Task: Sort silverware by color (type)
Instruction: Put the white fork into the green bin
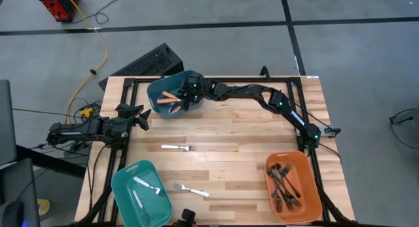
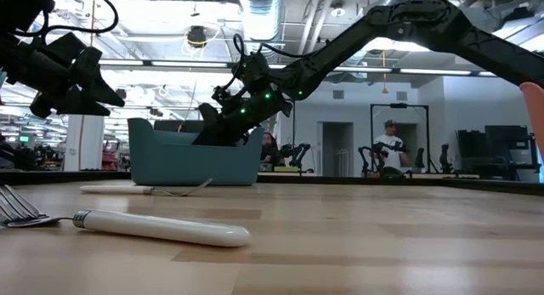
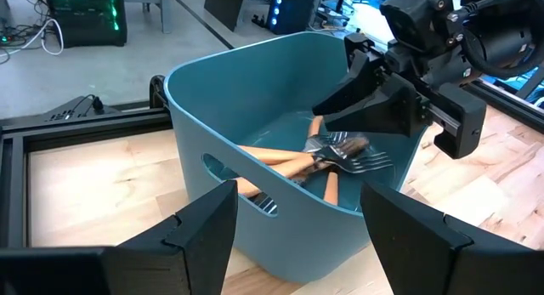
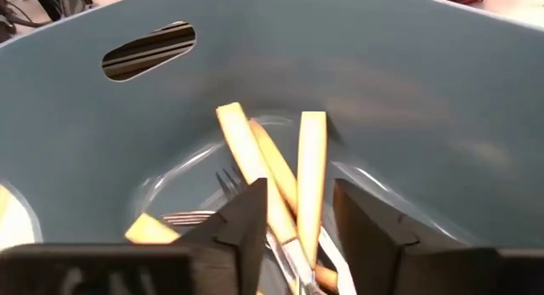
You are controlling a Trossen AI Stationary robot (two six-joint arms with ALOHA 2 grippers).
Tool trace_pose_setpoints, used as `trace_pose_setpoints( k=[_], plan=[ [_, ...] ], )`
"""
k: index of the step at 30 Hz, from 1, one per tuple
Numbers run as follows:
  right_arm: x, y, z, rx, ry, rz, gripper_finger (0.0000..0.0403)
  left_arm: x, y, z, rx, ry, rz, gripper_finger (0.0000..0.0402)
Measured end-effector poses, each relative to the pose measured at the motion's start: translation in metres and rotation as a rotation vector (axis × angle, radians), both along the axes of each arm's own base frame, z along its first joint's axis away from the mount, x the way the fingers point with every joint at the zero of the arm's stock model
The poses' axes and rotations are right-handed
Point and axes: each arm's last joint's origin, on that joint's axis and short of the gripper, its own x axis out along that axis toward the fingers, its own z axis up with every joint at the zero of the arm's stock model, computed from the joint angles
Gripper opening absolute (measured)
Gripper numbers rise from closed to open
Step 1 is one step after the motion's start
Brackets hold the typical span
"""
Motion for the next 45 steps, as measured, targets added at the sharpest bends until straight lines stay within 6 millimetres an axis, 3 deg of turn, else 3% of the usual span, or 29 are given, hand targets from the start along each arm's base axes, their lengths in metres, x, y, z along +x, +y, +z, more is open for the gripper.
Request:
trace_pose_setpoints(
  k=[6, 27, 33, 39, 45],
  plan=[
    [0.0, 0.0, 0.0, 0.0, -0.002, 0.0, 0.0199, 0.0, 0.0, 0.0, 0.0, 0.0, 0.0, 0.0235],
    [0.001, 0.003, 0.002, 0.01, -0.016, 0.001, 0.0196, 0.0, 0.0, 0.0, 0.002, 0.003, -0.001, 0.0235],
    [0.005, 0.013, 0.003, 0.007, -0.017, 0.041, 0.0209, 0.0, 0.0, 0.0, 0.002, 0.003, -0.001, 0.0235],
    [0.013, 0.023, 0.022, -0.044, -0.007, 0.098, 0.0208, 0.0, 0.0, 0.0, 0.002, 0.003, -0.001, 0.0235],
    [0.016, 0.02, 0.048, -0.082, 0.02, 0.117, 0.0208, 0.0, 0.0, 0.0, 0.001, 0.003, -0.003, 0.0235]
  ],
)
